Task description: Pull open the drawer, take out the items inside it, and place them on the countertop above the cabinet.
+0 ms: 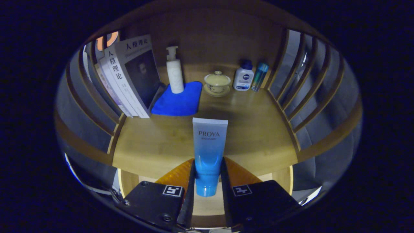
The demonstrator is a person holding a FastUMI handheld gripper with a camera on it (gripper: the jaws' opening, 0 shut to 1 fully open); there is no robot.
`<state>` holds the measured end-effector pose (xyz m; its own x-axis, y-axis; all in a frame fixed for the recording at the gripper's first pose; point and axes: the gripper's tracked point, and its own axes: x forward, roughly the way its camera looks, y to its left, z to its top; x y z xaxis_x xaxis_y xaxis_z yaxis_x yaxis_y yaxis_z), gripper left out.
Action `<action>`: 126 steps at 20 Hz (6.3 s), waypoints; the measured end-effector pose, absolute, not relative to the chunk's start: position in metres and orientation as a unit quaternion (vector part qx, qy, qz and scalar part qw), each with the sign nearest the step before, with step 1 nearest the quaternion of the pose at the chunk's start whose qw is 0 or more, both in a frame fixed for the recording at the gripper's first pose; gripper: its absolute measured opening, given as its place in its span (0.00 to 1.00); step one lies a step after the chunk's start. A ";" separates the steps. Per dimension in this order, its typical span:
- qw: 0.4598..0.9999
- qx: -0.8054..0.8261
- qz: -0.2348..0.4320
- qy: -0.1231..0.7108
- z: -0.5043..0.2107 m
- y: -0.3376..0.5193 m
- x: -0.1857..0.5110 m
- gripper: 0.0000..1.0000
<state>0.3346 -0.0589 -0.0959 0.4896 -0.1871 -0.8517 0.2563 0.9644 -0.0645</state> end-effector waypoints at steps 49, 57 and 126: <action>0.960 -0.033 -0.016 0.276 -0.074 0.035 0.172 0.79; 0.990 -0.027 -0.022 0.137 -0.051 0.032 0.106 0.99; 0.979 -0.020 -0.114 0.169 -0.255 -0.013 0.200 1.00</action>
